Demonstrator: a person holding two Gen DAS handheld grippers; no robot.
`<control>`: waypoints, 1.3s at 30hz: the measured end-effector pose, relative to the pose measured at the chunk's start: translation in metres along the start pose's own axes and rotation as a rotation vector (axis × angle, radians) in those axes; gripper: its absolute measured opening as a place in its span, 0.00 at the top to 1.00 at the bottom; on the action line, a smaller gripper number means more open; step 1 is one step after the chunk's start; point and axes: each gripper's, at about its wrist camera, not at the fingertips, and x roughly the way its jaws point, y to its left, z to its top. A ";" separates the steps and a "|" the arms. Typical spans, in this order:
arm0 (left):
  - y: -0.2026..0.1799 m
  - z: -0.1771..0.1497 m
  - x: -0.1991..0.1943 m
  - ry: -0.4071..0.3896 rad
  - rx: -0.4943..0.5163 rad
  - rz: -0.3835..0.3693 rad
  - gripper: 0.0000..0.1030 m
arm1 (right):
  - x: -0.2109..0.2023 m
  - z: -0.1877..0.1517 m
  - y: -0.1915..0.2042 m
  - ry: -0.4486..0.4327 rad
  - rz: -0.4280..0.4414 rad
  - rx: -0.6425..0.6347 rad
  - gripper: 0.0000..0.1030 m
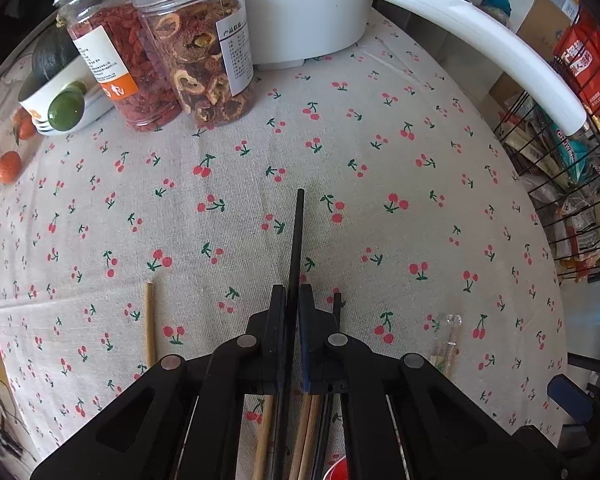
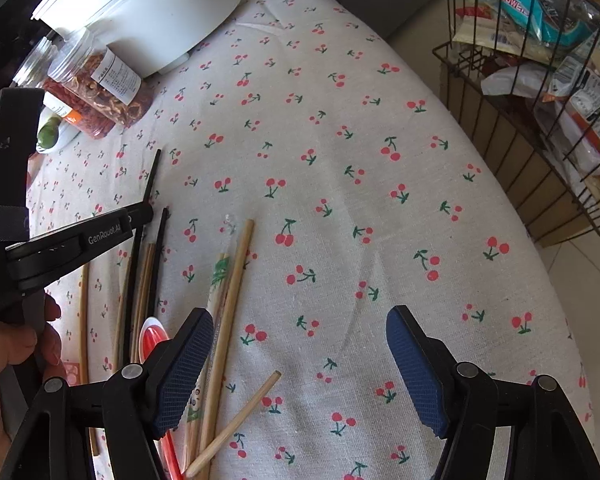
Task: Organize utensils
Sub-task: 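Grasp a black chopstick with the left tool while the right tool grasps a wooden chopstick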
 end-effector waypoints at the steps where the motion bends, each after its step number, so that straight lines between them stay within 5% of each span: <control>1: 0.000 -0.002 -0.009 -0.018 0.010 -0.006 0.95 | 0.001 0.000 0.000 0.004 0.002 0.002 0.26; 10: 0.004 -0.050 -0.115 -0.210 0.083 -0.095 0.95 | 0.008 -0.014 0.004 0.075 0.075 0.025 0.32; 21: 0.034 -0.147 -0.212 -0.381 0.096 -0.163 0.95 | 0.035 -0.038 0.011 0.187 0.132 0.080 0.52; 26: 0.051 -0.179 -0.227 -0.439 0.071 -0.175 0.95 | 0.037 -0.043 0.013 0.148 0.163 0.125 0.57; 30: 0.072 -0.195 -0.230 -0.482 0.017 -0.222 0.95 | 0.042 -0.048 0.019 0.148 0.177 0.114 0.86; 39: 0.097 -0.219 -0.252 -0.567 -0.015 -0.257 0.95 | -0.008 -0.053 0.032 0.016 0.245 0.062 0.93</control>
